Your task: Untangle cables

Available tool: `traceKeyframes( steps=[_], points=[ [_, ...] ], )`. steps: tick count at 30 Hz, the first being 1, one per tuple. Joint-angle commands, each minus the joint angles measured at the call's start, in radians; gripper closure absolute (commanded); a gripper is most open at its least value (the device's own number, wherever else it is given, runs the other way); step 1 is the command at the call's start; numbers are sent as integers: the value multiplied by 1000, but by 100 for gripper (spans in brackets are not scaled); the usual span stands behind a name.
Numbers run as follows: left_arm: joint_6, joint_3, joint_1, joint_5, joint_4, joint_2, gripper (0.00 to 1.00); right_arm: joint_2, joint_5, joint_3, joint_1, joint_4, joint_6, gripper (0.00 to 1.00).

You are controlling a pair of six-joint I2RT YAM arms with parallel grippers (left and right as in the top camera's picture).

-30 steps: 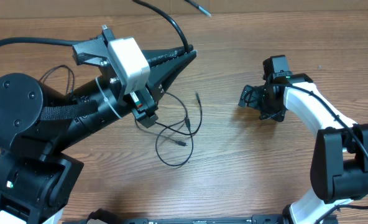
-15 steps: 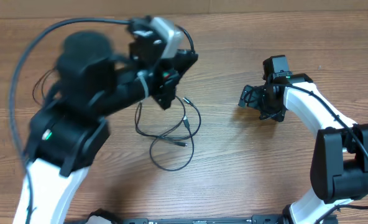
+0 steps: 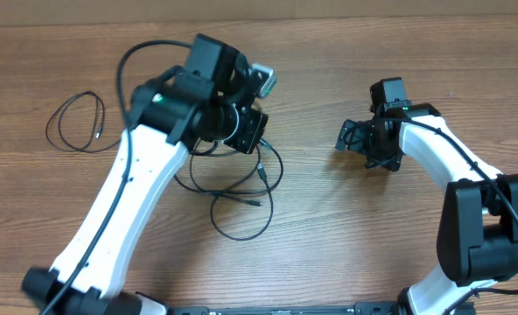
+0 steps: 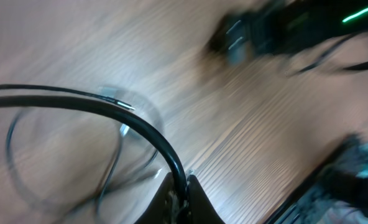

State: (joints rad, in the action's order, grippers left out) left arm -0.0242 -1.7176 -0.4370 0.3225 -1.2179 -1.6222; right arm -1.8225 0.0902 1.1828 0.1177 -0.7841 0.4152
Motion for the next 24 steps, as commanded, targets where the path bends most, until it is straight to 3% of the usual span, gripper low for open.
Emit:
traceKeyframes(
  steps=[1,9,16,24],
  points=[
    [-6,-13,-2,-146,-61,-60,96,-3,4,8,0,5,4,0],
    [-6,-13,-2,-206,-205,-237,96,-3,4,8,0,5,4,0],
    [-7,-13,0,-371,-312,-395,96,-3,4,8,0,5,4,0],
    [-25,-12,1,-383,-371,-527,96,-3,4,8,0,5,4,0]
  ],
)
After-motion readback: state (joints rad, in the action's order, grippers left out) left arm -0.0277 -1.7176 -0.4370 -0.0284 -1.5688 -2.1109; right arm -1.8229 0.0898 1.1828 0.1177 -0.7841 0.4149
